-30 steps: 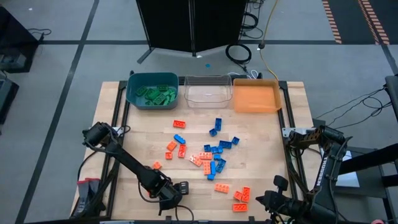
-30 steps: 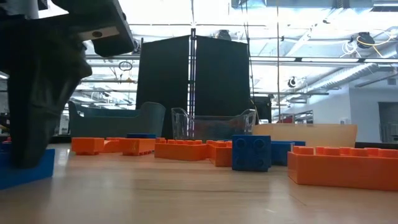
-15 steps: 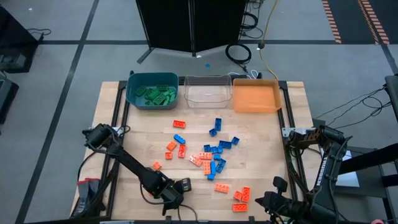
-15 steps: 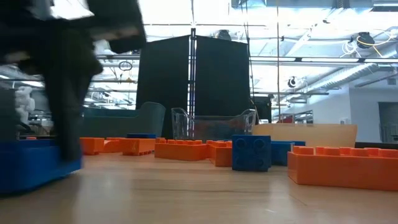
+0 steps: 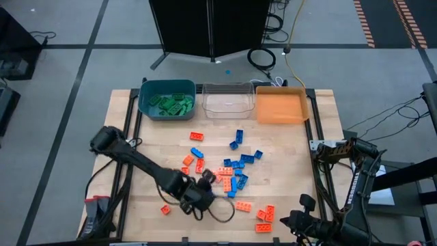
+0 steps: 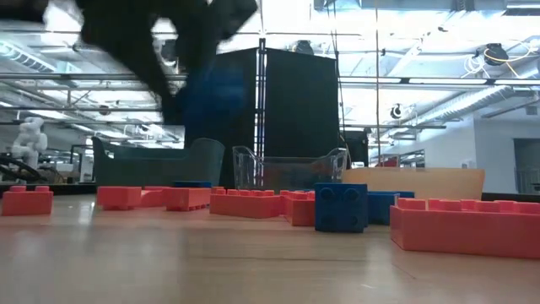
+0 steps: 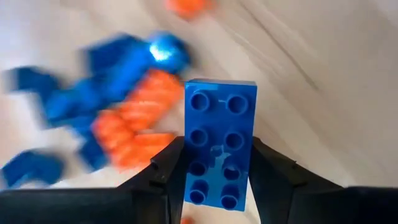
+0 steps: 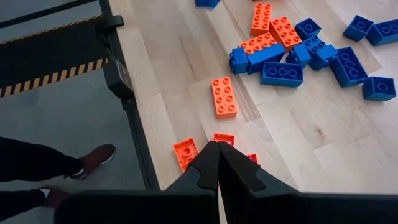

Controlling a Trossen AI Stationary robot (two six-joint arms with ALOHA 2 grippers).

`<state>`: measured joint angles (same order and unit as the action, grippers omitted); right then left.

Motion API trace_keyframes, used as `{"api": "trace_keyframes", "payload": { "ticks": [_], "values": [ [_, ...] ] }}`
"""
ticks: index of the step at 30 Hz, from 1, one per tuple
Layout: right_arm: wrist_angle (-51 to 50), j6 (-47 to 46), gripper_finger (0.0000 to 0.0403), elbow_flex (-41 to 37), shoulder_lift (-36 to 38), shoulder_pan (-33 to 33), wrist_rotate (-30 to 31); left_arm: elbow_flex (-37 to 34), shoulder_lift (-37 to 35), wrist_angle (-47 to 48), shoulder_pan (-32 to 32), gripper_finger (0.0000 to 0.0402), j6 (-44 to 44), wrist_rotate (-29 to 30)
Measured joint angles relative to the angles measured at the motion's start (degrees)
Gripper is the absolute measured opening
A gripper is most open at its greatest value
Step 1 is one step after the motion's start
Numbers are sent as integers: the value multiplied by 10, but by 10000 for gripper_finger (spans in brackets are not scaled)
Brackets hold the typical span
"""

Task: Sort blocks
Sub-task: Put the blue game piece into the transparent bin

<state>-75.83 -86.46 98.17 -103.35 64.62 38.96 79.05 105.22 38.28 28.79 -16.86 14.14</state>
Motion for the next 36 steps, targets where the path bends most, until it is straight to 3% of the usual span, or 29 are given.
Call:
{"api": "trace_keyframes", "payload": {
  "ticks": [5, 9, 15, 20, 25, 30, 36],
  "values": [
    [-2, -1, 0, 0, 0, 0, 2, 21, -81, -25, -52, 140, 72, 79],
    [-2, -3, 0, 0, 0, -1, 14, 23, -148, -95, -134, 140, 123, 146],
    [-3, -20, 0, 0, 0, -1, 46, 23, -192, -209, -303, 140, 167, 153],
    [-10, -57, 0, 0, 0, -2, 63, 24, -174, -257, -434, 140, 181, 127],
    [-17, -84, 0, 0, 0, -3, 62, 23, -120, -252, -523, 140, 224, 53],
    [-37, -115, 0, 0, 0, -8, 62, 23, -56, -252, -558, 140, 270, -16],
    [-44, -121, 0, 0, 0, -12, 62, 23, 2, -214, -560, 140, 271, -36]
  ]
}}
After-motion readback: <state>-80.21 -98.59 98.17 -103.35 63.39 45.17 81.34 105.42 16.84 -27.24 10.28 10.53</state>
